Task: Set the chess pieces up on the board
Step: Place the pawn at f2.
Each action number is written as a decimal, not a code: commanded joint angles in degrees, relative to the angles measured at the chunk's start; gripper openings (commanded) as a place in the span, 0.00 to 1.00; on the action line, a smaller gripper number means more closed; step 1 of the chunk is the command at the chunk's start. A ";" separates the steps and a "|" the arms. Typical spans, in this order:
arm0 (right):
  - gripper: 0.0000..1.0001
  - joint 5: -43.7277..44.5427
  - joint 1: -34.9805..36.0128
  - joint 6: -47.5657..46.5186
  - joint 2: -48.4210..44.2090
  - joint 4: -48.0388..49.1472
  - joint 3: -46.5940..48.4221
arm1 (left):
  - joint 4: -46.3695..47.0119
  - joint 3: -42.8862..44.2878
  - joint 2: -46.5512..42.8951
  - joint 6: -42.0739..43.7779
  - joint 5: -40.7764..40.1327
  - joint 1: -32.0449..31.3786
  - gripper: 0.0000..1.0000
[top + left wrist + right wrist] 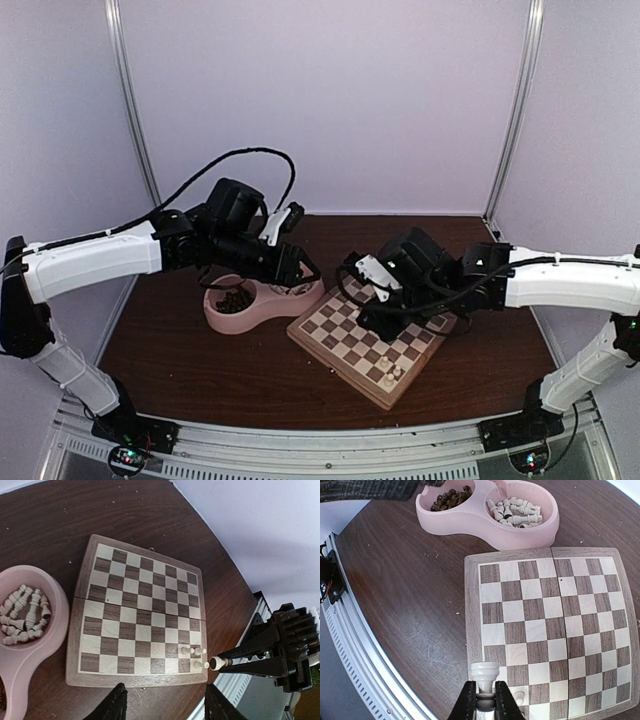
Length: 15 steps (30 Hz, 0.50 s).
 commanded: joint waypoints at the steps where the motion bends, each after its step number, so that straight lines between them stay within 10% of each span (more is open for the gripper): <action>1: 0.07 -2.14 -0.30 0.54 7.33 -15.27 8.28 | -2.42 -1.72 -2.15 6.26 -6.41 0.03 0.53; 15: 0.04 3.66 -0.28 -3.74 34.60 -33.67 30.03 | -9.13 -4.31 -7.76 9.31 -17.52 0.04 0.53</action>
